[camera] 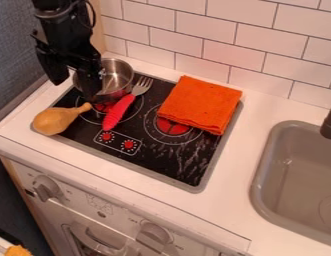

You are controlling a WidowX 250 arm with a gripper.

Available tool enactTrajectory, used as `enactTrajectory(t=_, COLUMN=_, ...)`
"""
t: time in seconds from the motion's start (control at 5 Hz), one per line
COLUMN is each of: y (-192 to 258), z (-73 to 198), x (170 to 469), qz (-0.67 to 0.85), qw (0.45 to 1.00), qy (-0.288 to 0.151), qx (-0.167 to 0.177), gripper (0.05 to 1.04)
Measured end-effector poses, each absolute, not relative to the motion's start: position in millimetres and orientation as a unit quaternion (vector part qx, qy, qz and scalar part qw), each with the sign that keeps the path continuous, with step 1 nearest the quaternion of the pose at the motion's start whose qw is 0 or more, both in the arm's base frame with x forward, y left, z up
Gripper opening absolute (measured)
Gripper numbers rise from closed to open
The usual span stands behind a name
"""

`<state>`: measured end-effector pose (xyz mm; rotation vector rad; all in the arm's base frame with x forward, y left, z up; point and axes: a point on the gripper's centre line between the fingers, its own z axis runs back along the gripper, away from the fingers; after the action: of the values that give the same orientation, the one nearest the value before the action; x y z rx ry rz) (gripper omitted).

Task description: Placed the chicken on the orange cloth at the right upper side of the burner

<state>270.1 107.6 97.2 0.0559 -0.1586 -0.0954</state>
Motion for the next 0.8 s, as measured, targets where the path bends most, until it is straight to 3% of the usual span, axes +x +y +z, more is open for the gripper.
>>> enactTrajectory(t=0.4, y=122.6, z=92.9, x=260.3, qz=-0.086, qw=0.993, qy=-0.076, qx=-0.004, gripper=0.999)
enactTrajectory(t=0.8, y=151.1, z=83.2, x=279.4, qz=-0.087, qw=0.993, qy=-0.079, qx=-0.008, gripper=0.999)
